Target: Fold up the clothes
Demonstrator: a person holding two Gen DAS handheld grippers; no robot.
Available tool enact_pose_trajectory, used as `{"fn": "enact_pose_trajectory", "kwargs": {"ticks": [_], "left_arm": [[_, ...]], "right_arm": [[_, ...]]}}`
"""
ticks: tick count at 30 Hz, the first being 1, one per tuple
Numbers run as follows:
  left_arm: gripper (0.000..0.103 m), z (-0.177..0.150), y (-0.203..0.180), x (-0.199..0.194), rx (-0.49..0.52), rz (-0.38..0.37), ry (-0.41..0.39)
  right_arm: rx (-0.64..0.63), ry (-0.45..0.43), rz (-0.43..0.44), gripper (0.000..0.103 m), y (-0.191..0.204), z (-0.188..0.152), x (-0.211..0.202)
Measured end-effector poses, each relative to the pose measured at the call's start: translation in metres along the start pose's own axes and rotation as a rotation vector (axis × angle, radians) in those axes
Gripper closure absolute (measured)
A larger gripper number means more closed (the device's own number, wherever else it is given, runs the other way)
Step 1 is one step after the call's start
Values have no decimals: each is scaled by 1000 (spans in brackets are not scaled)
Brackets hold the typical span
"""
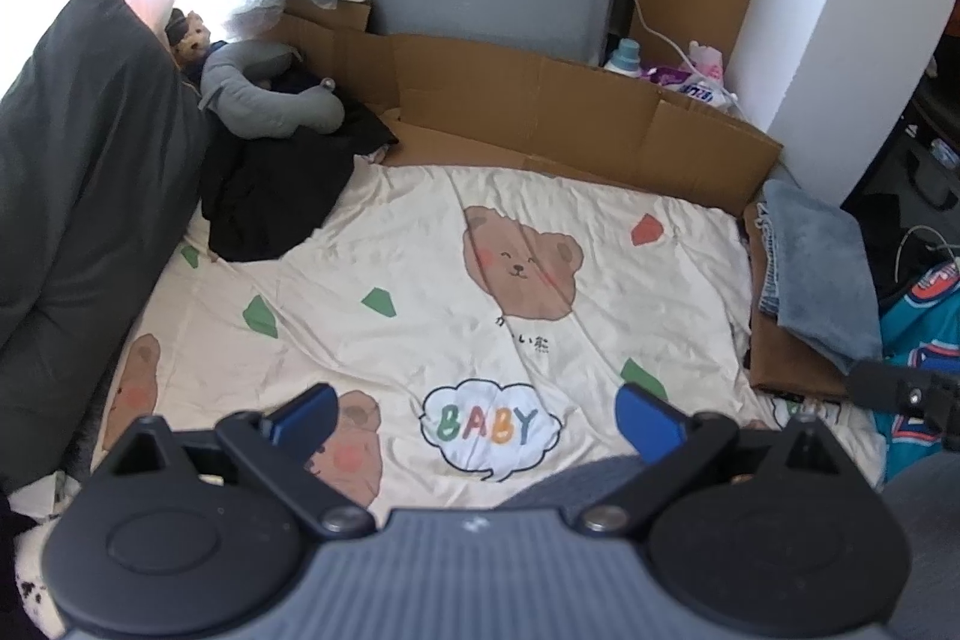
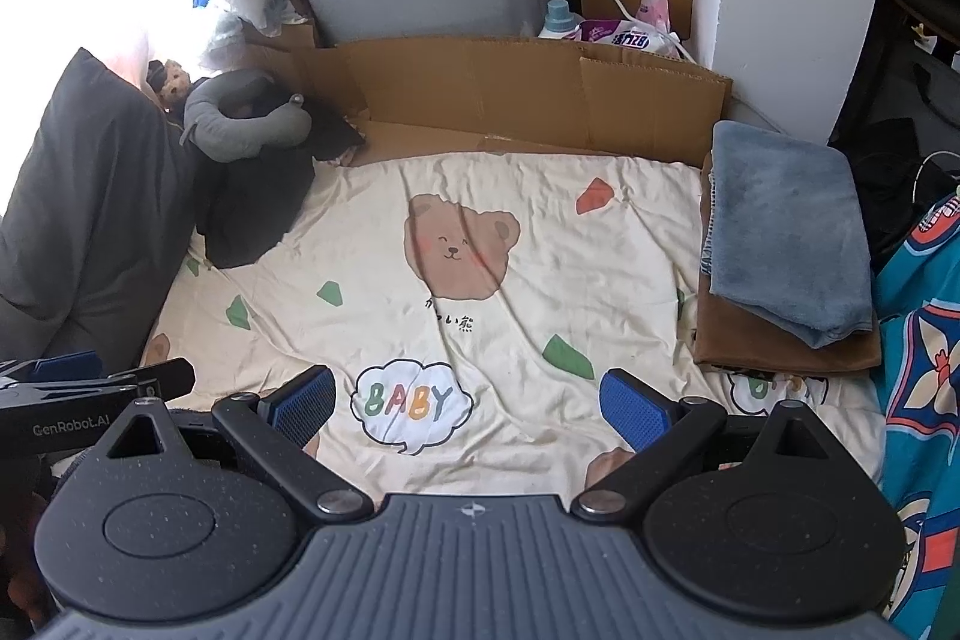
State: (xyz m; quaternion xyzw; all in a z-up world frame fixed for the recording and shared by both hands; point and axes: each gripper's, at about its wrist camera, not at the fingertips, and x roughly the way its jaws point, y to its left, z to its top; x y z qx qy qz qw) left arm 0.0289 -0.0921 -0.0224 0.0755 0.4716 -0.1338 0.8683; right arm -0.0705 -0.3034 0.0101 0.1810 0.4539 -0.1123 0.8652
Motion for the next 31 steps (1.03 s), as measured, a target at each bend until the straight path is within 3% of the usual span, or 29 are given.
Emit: {"fn": "enact_pose_trajectory", "kwargs": {"ticks": [31], "left_arm": [[3, 1, 3, 2, 10, 13, -8]], "right_arm": [[5, -4, -9, 5, 0, 0, 1]]}}
